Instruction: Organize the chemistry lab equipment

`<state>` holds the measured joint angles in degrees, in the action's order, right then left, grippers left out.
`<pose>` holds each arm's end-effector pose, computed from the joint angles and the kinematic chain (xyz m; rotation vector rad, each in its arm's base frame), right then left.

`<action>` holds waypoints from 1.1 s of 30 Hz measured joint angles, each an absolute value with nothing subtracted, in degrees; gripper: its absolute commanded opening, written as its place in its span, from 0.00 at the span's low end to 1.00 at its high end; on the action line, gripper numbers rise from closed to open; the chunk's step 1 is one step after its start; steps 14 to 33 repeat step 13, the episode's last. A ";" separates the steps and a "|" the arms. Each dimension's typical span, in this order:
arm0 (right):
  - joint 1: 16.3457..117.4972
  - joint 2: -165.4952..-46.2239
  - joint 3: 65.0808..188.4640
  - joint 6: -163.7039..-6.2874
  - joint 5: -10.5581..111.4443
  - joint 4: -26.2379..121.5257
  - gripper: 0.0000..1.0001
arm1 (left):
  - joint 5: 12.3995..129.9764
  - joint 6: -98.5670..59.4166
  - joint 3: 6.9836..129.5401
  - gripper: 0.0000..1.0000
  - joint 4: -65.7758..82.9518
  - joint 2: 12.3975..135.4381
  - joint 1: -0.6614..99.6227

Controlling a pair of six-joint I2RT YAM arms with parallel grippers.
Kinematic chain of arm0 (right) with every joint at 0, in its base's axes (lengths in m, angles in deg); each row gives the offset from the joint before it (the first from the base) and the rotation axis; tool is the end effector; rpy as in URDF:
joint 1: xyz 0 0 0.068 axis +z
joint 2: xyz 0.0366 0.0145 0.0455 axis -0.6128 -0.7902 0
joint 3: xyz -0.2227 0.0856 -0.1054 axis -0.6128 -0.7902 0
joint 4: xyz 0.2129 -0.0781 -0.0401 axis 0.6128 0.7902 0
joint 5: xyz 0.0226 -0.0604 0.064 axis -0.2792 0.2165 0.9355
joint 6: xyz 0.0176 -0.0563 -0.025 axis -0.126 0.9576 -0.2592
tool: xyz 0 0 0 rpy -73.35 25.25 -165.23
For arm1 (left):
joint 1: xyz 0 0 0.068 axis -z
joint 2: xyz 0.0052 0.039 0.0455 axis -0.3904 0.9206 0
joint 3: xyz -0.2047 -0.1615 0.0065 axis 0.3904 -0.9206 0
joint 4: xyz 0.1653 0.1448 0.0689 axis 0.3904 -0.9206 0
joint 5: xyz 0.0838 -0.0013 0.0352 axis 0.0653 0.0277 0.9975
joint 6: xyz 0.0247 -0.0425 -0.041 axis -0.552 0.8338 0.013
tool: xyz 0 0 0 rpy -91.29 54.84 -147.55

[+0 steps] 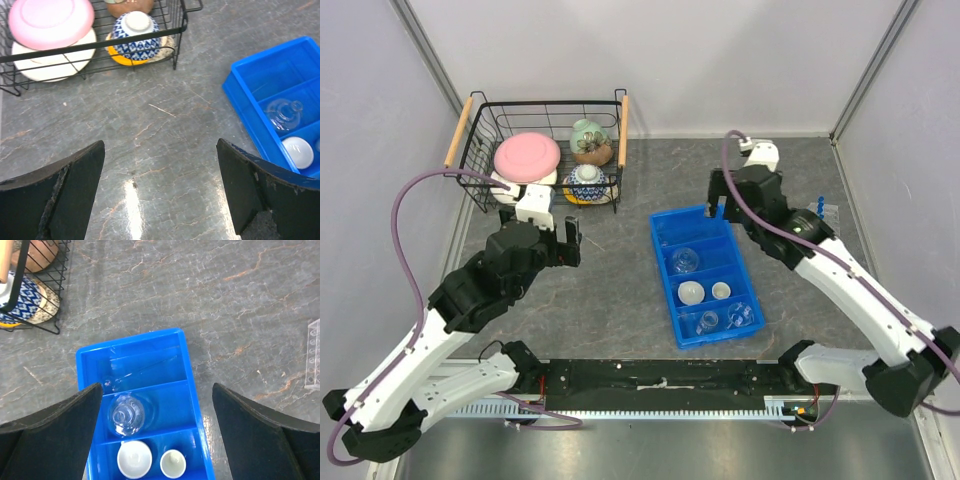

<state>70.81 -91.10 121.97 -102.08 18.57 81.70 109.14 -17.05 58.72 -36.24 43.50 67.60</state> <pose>0.2025 0.1072 0.3605 0.0890 2.0489 0.1743 0.1107 -0.0749 0.3631 0.1934 1.9416 -0.1556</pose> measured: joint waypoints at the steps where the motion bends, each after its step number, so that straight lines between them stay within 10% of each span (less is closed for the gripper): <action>1: 72.43 -92.61 122.53 -102.08 16.17 81.51 0.98 | 109.93 -17.05 58.37 1.00 -36.10 43.22 67.60; 33: 76.65 -98.23 124.68 -99.63 0.78 75.91 0.98 | 113.95 -17.31 54.68 1.00 -31.78 43.35 67.60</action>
